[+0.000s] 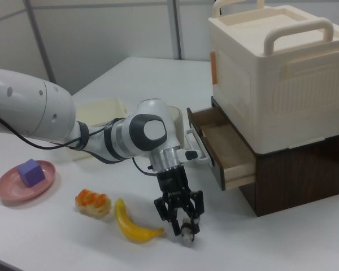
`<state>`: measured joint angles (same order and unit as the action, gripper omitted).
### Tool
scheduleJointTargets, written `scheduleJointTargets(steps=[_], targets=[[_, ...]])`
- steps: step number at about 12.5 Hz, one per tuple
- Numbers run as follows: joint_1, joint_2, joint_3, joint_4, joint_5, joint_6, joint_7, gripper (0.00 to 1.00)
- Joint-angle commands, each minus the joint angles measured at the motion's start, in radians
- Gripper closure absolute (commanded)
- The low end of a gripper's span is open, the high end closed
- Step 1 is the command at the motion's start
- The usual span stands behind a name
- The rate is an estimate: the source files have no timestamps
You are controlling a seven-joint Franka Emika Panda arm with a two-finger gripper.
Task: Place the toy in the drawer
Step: 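Move the open gripper over the panda toy and lower it, then close the gripper on the panda toy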
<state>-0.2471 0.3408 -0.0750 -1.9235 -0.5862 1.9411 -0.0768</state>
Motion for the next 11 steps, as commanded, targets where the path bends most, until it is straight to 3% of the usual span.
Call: scheduleJointTargets(steps=[1,8,11], targets=[[0.000,0.009,0.003,0.005,-0.011,0.015,-0.001,1.00],[0.005,-0.011,0.006,0.005,-0.004,0.010,0.006,1.00],[-0.001,-0.080,0.067,0.005,0.034,-0.001,0.018,1.00]])
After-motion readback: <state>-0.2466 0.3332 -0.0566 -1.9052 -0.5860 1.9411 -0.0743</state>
